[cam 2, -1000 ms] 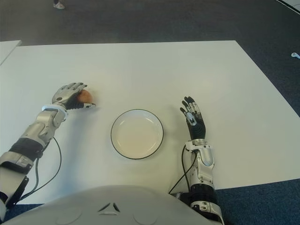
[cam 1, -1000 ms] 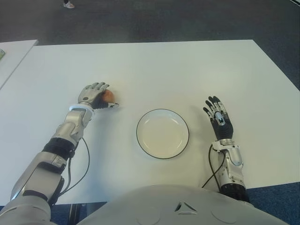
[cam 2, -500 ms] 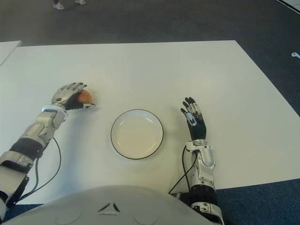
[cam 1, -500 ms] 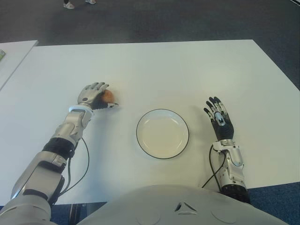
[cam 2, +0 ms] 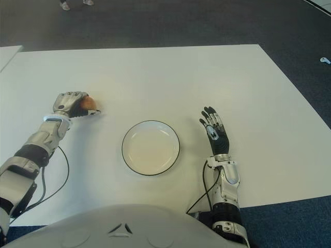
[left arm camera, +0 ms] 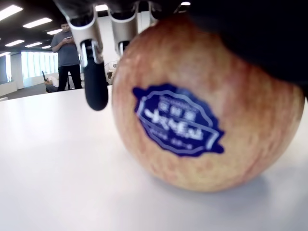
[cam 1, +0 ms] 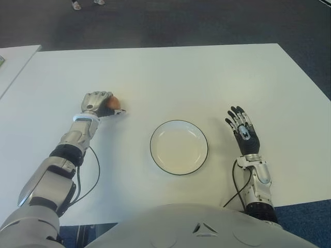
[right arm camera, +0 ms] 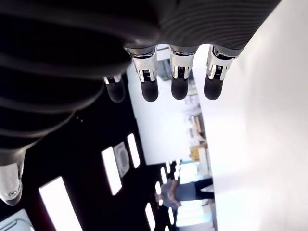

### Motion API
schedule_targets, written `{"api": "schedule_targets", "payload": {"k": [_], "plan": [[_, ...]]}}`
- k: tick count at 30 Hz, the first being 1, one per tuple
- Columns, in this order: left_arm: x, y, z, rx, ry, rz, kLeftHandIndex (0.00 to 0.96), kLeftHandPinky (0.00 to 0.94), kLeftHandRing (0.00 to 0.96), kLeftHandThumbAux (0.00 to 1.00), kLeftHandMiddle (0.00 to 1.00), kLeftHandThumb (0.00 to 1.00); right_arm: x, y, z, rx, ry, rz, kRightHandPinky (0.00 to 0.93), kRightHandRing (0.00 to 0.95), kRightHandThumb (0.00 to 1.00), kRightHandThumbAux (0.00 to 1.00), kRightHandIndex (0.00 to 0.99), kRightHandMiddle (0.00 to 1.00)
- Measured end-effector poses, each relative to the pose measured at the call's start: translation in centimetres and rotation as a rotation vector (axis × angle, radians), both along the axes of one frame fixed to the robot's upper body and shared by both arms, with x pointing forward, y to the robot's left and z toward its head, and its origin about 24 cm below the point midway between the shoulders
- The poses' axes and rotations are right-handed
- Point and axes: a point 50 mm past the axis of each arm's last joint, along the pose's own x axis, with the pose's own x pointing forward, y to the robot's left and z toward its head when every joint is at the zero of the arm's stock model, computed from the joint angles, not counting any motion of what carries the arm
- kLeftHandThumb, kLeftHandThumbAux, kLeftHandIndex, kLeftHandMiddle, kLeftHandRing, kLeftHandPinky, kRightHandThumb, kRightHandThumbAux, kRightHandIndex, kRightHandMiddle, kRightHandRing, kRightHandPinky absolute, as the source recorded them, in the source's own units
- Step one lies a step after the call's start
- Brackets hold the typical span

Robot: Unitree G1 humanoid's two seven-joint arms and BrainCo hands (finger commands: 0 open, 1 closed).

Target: Put the apples into the plate.

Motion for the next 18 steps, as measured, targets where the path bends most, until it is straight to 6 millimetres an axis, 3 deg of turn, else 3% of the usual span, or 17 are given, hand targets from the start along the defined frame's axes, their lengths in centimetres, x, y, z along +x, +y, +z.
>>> {"api": "schedule_targets", "payload": {"k": [18], "plan": [[-0.04, 0.02, 0.01, -0.049, -0.006, 0.006, 0.444, 0.834, 0.845, 0.697, 0.836, 0.750, 0.50, -0.57, -0.07, -0.002, -0.003, 0.000, 0.000, 0.000, 0.000, 0.504, 0.000, 0.040]]}}
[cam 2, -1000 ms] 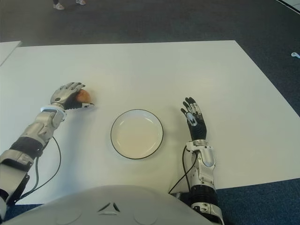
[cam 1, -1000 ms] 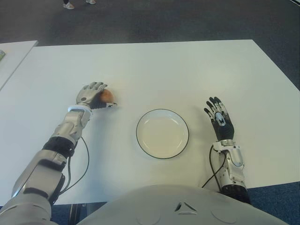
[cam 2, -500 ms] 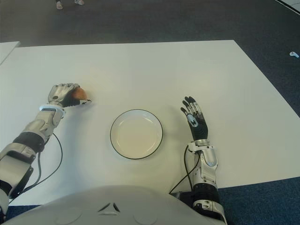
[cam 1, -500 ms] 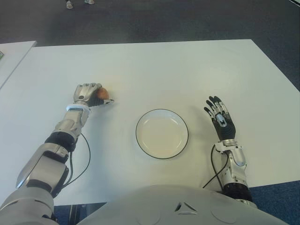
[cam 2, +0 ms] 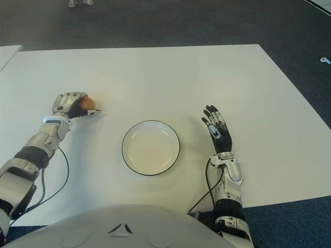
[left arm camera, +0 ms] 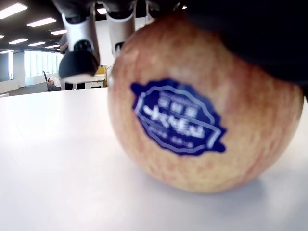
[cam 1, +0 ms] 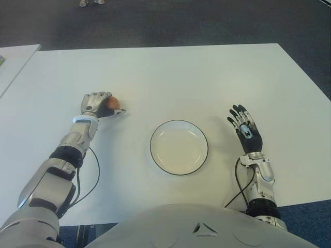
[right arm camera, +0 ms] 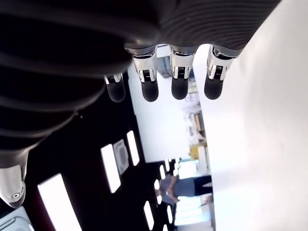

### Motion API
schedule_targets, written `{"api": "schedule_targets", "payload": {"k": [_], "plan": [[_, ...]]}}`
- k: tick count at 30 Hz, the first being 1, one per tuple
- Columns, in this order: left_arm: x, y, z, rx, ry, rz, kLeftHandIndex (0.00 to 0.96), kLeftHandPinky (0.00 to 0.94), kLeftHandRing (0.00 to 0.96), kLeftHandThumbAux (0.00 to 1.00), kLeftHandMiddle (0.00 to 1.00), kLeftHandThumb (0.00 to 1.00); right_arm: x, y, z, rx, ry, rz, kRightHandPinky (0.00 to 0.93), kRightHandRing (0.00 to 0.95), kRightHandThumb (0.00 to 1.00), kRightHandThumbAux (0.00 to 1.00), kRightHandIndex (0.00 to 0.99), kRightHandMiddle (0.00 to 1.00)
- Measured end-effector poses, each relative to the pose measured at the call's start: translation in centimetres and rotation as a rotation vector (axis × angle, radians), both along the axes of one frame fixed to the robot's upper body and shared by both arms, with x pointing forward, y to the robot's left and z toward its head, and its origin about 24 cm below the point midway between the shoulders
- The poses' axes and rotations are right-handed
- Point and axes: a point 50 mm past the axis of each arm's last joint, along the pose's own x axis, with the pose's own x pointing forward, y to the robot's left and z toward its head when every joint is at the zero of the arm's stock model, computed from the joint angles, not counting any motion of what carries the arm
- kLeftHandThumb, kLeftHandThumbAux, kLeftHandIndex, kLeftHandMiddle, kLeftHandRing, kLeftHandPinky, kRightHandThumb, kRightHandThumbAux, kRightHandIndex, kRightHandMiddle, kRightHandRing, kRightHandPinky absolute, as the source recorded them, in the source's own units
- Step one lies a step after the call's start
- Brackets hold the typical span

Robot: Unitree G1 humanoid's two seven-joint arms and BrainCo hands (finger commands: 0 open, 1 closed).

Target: Put the apples into the plate.

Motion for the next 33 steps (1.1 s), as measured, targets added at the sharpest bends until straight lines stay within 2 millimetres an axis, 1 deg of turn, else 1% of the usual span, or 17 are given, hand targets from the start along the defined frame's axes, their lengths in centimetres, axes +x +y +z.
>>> {"api": "schedule_targets", "payload": {"k": [17, 21, 27, 30, 33], "plan": [[0.2, -0.1, 0.3, -0.035, -0.007, 0.009, 0.444, 0.833, 0.846, 0.697, 0.837, 0.751, 0.4, -0.4, 0.0, -0.003, -0.001, -0.003, 0.000, 0.004, 0.008, 0.516, 0.014, 0.055], [0.2, -0.4, 0.7, -0.041, -0.021, -0.004, 0.444, 0.830, 0.846, 0.697, 0.838, 0.751, 0.5, -0.5, 0.0, -0.002, -0.002, -0.002, 0.000, 0.001, 0.005, 0.517, 0.011, 0.053], [0.2, -1.3, 2.4, -0.073, -0.031, -0.044, 0.443, 0.823, 0.842, 0.697, 0.836, 0.749, 0.6, -0.7, 0.0, -0.004, -0.007, -0.001, 0.000, 0.001, 0.008, 0.522, 0.008, 0.053], [0.5, -1.9, 4.2, -0.083, -0.063, -0.064, 0.443, 0.813, 0.841, 0.698, 0.836, 0.749, 0.6, -0.7, 0.1, -0.008, -0.010, 0.001, 0.000, 0.000, 0.009, 0.523, 0.006, 0.045], [0.9, -2.4, 6.4, -0.082, -0.114, -0.086, 0.443, 0.807, 0.839, 0.698, 0.834, 0.749, 0.7, -0.7, 0.1, -0.008, -0.010, 0.001, 0.000, 0.000, 0.014, 0.524, 0.007, 0.043]]}}
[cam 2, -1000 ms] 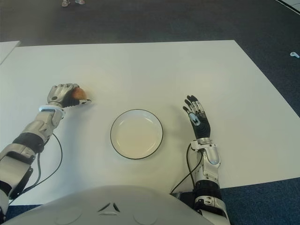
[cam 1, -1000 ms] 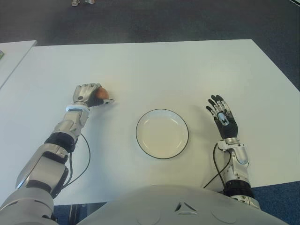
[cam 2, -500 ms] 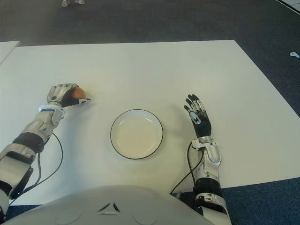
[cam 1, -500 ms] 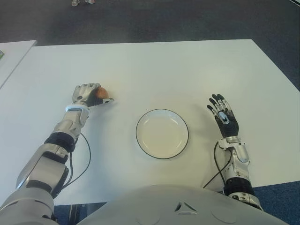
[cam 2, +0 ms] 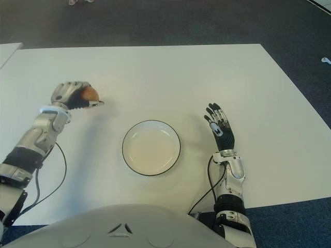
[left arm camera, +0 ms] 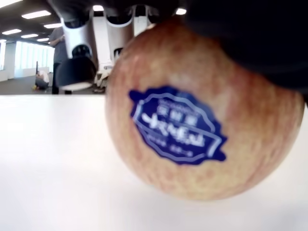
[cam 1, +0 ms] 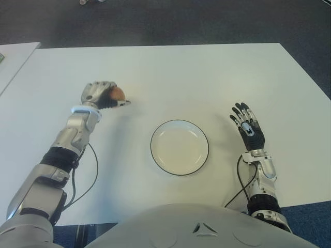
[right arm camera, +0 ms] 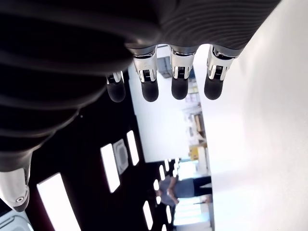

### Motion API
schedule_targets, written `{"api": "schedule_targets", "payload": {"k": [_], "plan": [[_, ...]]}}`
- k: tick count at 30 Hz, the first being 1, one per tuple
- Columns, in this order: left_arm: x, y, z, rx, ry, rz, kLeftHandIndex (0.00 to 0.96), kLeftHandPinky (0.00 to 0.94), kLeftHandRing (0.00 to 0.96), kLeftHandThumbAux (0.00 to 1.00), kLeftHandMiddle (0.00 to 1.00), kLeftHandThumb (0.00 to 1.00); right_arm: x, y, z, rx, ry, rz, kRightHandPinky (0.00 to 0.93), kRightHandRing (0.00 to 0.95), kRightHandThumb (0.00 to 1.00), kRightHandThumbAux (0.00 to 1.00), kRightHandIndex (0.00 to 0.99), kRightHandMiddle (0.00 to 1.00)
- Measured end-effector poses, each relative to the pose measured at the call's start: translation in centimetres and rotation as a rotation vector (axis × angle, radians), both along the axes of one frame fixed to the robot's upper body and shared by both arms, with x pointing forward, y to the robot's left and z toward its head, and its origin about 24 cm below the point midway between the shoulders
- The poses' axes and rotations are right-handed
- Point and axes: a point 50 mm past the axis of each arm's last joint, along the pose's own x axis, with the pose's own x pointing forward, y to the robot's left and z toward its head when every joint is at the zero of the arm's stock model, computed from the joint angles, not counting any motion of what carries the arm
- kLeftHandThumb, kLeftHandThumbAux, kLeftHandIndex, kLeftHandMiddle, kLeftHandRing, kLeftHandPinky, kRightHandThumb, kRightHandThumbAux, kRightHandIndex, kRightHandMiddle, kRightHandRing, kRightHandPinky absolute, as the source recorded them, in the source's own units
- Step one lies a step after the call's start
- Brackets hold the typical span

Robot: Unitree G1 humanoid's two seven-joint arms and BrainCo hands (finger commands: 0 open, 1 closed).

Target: Put the apples into the plate.

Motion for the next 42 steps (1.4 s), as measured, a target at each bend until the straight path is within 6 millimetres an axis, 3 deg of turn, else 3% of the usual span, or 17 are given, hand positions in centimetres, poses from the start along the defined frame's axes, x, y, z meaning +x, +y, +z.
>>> {"api": "schedule_targets", "payload": {"k": [8, 13, 23, 33, 42], "plan": [[-0.1, -1.4, 6.0, 0.017, -0.161, -0.082, 0.443, 0.813, 0.838, 0.697, 0.836, 0.749, 0.1, 0.0, -0.1, 0.004, 0.009, -0.020, 0.000, 0.013, 0.050, 0.526, 0.024, 0.062], [-0.6, -1.8, 7.1, 0.038, -0.175, -0.112, 0.443, 0.813, 0.842, 0.697, 0.841, 0.750, 0.1, 0.0, -0.1, 0.005, 0.015, -0.044, 0.000, 0.015, 0.063, 0.523, 0.032, 0.066], [-1.7, -4.3, 7.4, 0.078, -0.168, -0.169, 0.444, 0.800, 0.844, 0.697, 0.844, 0.751, 0.0, -0.1, -0.2, 0.000, 0.022, -0.056, 0.000, 0.019, 0.070, 0.515, 0.040, 0.067], [-2.3, -9.3, 5.6, 0.032, -0.159, -0.283, 0.444, 0.778, 0.842, 0.695, 0.845, 0.753, 0.1, 0.0, -0.1, -0.001, 0.016, -0.048, 0.000, 0.026, 0.074, 0.511, 0.047, 0.079], [-3.9, -14.2, 5.1, -0.040, -0.178, -0.454, 0.445, 0.818, 0.848, 0.692, 0.853, 0.753, 0.1, 0.2, -0.1, -0.002, 0.012, -0.042, 0.000, 0.021, 0.073, 0.512, 0.042, 0.078]]}}
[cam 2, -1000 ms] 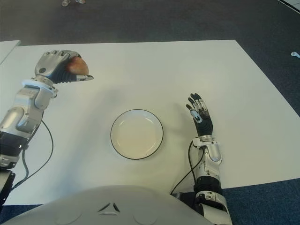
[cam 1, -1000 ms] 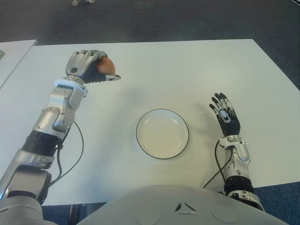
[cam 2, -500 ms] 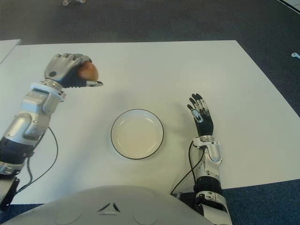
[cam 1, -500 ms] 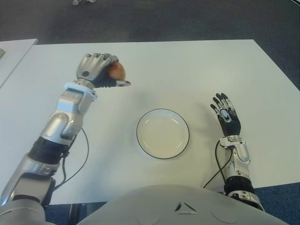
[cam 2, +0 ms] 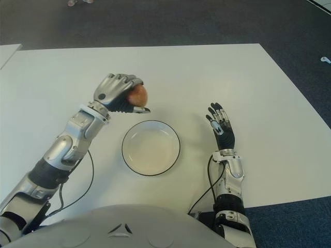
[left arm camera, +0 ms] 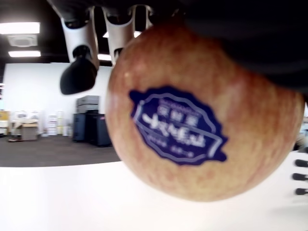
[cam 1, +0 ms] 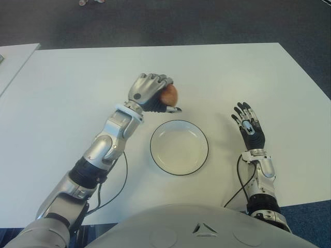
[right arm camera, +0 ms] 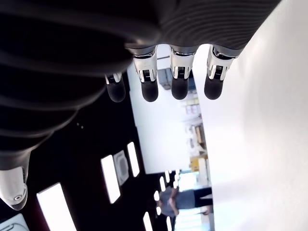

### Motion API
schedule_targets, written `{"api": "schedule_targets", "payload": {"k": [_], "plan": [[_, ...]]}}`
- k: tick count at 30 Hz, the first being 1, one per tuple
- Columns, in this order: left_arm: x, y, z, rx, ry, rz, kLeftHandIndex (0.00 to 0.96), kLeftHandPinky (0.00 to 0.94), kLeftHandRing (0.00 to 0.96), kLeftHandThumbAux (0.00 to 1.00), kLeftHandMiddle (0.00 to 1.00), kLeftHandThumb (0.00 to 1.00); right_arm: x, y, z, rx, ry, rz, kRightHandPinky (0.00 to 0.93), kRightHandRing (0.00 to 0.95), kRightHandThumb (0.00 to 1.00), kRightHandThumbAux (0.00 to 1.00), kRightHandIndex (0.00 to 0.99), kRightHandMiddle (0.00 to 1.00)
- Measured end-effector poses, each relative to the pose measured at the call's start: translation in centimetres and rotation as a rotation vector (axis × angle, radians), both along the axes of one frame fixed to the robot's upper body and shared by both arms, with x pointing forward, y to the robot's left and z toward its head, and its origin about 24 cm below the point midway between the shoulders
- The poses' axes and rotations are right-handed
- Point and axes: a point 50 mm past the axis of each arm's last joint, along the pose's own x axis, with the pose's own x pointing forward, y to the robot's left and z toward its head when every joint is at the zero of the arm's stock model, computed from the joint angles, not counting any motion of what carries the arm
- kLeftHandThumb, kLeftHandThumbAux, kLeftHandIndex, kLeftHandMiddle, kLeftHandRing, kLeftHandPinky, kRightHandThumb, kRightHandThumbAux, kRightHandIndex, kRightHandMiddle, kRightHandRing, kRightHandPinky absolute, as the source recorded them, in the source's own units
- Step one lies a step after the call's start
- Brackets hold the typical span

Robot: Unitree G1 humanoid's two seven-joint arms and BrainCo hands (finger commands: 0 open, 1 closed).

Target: Put the apples into the plate.

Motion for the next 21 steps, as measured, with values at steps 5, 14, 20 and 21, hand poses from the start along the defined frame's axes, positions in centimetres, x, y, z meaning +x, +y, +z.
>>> {"api": "schedule_targets", "payload": {"k": [5, 14, 20, 21], "plan": [[-0.5, -1.2, -0.5, -0.003, 0.013, -0.052, 0.445, 0.837, 0.847, 0.691, 0.857, 0.753, -0.1, 0.1, 0.0, -0.004, 0.000, 0.003, 0.000, 0.015, 0.067, 0.511, 0.037, 0.073], [-2.1, -2.9, -2.5, 0.043, 0.079, -0.138, 0.446, 0.801, 0.827, 0.690, 0.840, 0.753, -0.5, 0.5, 0.1, 0.001, -0.005, 0.018, 0.000, 0.000, 0.039, 0.520, 0.008, 0.047], [-2.6, -3.5, -3.0, 0.059, 0.099, -0.170, 0.446, 0.806, 0.823, 0.690, 0.837, 0.752, -0.6, 0.7, 0.1, 0.003, -0.011, 0.023, 0.000, 0.000, 0.039, 0.518, 0.000, 0.024], [-2.7, -3.6, -3.1, 0.059, 0.102, -0.172, 0.446, 0.810, 0.825, 0.690, 0.839, 0.752, -0.6, 0.7, 0.1, 0.003, -0.011, 0.024, 0.000, 0.000, 0.041, 0.516, 0.000, 0.021]]}}
